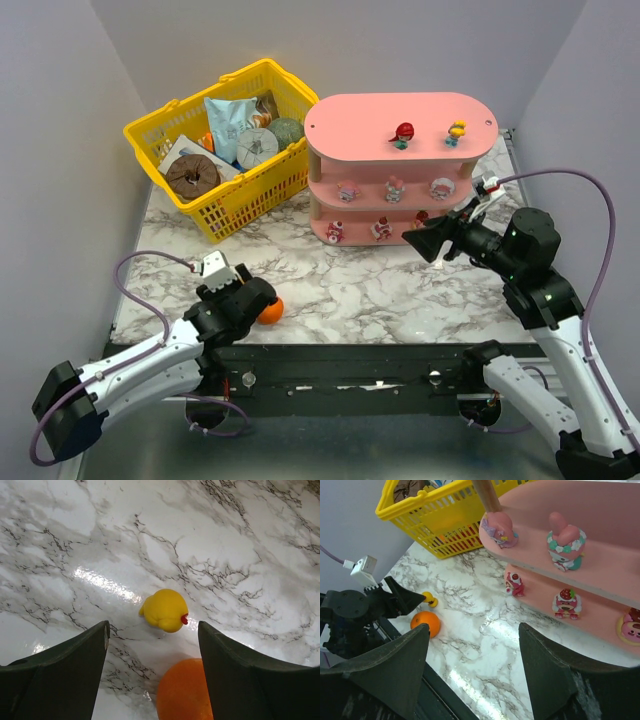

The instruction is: Place and organize the plastic toys onto the shelf

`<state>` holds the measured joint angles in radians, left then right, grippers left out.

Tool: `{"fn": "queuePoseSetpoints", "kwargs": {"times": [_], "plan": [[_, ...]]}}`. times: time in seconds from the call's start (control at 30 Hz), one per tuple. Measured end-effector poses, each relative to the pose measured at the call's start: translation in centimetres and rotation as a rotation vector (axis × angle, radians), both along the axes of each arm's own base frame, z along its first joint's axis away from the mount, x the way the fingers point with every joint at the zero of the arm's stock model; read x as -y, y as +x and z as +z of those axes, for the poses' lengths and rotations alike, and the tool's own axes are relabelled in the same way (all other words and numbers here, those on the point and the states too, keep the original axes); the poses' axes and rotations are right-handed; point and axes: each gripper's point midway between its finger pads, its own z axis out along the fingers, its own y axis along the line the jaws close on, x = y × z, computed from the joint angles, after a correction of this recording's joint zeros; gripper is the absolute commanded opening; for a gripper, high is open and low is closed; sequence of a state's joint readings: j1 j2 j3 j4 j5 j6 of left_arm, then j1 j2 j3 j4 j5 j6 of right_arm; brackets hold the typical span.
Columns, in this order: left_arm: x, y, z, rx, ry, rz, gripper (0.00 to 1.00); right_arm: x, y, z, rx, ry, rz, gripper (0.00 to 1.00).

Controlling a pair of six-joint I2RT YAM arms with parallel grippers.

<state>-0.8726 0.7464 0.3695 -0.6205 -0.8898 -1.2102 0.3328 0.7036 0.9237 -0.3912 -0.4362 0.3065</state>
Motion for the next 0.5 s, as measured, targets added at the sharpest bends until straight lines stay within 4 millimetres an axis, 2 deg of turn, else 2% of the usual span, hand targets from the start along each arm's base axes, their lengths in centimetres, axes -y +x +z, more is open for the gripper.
{"fn": "queuePoseSetpoints", "kwargs": {"times": [0.3,0.5], "plan": [[-0.4,2.2,0.5,0.055,-0.065,0.060,0.72,0.1,-0.3,-0.3,-0.006,0.006,-0.004,0.80],[-0.2,3.1,0.0,0.034,-0.104,0.068,0.71,0.2,-0.5,0.0,-0.001,0.017,-0.008,0.80]]}}
